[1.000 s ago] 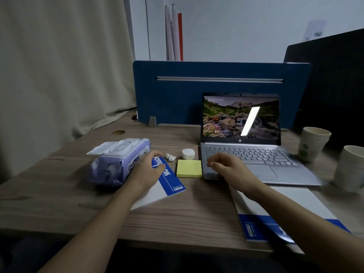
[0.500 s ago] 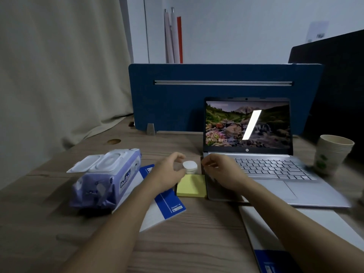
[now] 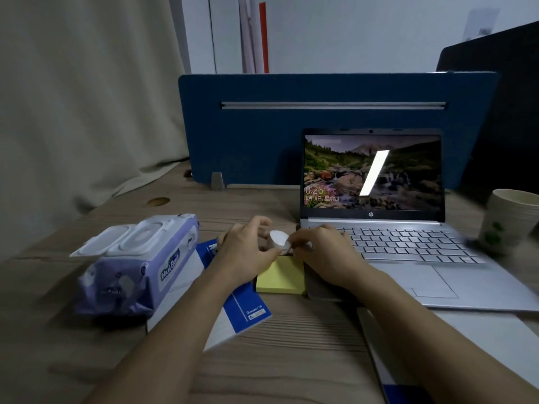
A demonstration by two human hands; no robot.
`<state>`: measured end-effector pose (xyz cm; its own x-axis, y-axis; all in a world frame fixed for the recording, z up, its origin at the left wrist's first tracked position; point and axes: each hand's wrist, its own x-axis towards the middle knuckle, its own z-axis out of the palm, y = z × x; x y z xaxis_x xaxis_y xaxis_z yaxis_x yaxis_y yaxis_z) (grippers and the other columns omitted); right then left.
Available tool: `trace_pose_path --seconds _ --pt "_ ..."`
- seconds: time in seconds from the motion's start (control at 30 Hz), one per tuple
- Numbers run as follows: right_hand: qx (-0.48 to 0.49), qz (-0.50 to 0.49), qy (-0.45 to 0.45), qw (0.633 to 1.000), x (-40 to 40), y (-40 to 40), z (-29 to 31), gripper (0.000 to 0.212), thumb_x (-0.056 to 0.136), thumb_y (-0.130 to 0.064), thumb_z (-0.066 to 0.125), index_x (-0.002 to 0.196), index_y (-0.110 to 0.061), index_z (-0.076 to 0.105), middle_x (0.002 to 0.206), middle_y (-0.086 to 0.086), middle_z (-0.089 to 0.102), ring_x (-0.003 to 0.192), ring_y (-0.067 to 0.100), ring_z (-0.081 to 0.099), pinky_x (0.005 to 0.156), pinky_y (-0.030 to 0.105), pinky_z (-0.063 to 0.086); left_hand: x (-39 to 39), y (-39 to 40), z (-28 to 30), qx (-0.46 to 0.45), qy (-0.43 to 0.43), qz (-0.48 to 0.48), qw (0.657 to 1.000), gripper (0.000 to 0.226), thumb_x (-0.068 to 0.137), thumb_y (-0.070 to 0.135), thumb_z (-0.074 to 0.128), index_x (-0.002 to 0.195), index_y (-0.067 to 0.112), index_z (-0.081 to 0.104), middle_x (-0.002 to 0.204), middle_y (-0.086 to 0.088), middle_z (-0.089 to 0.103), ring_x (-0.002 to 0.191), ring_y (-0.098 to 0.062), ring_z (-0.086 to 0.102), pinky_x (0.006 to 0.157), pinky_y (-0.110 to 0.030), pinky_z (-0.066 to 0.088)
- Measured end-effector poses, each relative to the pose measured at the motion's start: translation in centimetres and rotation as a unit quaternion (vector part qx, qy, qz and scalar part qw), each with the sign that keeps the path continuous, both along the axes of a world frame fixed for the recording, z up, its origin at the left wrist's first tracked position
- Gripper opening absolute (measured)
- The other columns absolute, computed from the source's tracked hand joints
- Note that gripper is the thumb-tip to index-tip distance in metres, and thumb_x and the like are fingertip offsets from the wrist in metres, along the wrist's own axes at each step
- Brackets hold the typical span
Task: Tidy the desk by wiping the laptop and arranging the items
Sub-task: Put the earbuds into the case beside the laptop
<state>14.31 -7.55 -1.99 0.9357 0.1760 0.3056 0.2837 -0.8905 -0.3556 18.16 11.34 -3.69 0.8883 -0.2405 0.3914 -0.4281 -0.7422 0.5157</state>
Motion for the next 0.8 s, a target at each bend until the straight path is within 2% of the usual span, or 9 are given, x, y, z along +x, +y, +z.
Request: trace_pose_path --seconds 0.07,0.17,0.2,0.3,0.43,0.5,0.8 --pt "0.025 0.003 0.006 1.000 -0.1 -0.1 0.2 0.023 0.094 -0.028 0.057 0.116 -0.032 0.066 0.113 -0.005 0.069 0.116 0.022 0.054 0.099 0.048 0.041 0.0 0.0 -0.1 -0.047 0.000 -0.021 0.999 0.043 0.083 0.043 0.066 0.122 0.036 0.049 0.107 0.022 0.059 0.113 -0.009 0.052 0.099 -0.041 0.040" --pt "0.069 0.010 -0.012 0.997 -0.4 0.0 0.4 0.024 0.095 -0.028 0.057 0.116 -0.028 0.068 0.113 -0.005 0.070 0.113 0.021 0.057 0.096 0.046 0.045 0.0 0.1 -0.1 -0.143 0.014 -0.053 0.988 0.041 0.084 0.038 0.069 0.121 0.035 0.052 0.110 0.020 0.060 0.109 0.002 0.055 0.085 -0.018 0.043" --pt "0.084 0.012 -0.026 0.996 -0.5 0.1 0.4 0.024 0.095 -0.028 0.058 0.116 -0.026 0.068 0.112 -0.005 0.071 0.111 0.020 0.059 0.094 0.044 0.046 0.0 0.2 -0.1 -0.169 0.017 -0.064 0.983 0.040 0.084 0.036 0.071 0.120 0.035 0.053 0.111 0.019 0.061 0.107 0.005 0.056 0.082 -0.014 0.044" --pt "0.128 0.010 -0.058 0.990 -0.9 0.2 0.5 0.024 0.094 -0.028 0.061 0.115 -0.021 0.070 0.107 -0.004 0.073 0.104 0.016 0.061 0.090 0.040 0.049 -0.1 0.2 0.0 -0.228 0.039 -0.100 0.968 0.035 0.086 0.033 0.071 0.118 0.033 0.057 0.114 0.015 0.064 0.103 0.001 0.063 0.080 -0.018 0.054" --pt "0.150 0.001 -0.082 0.985 -1.0 0.3 0.6 0.020 0.091 -0.029 0.064 0.107 -0.019 0.072 0.097 -0.004 0.073 0.097 0.013 0.062 0.087 0.038 0.050 0.0 0.0 0.0 -0.267 0.048 -0.110 0.956 0.032 0.085 0.035 0.071 0.115 0.033 0.061 0.114 0.012 0.065 0.101 -0.001 0.064 0.079 -0.020 0.054" --pt "0.141 -0.002 -0.090 0.986 -1.0 0.4 0.7 0.020 0.091 -0.031 0.063 0.103 -0.019 0.072 0.093 -0.004 0.072 0.095 0.013 0.062 0.085 0.039 0.050 0.0 -0.1 0.0 -0.272 0.061 -0.111 0.954 0.034 0.084 0.037 0.071 0.116 0.032 0.061 0.113 0.011 0.066 0.100 -0.004 0.066 0.080 -0.024 0.055" --pt "0.094 -0.022 -0.158 0.983 -1.7 0.7 0.9 0.019 0.086 -0.034 0.064 0.094 -0.019 0.074 0.084 -0.005 0.072 0.089 0.018 0.062 0.084 0.046 0.049 0.1 -0.1 0.1 -0.311 0.105 -0.126 0.936 0.045 0.070 0.052 0.074 0.108 0.030 0.066 0.102 0.013 0.072 0.097 -0.005 0.068 0.080 -0.024 0.055"
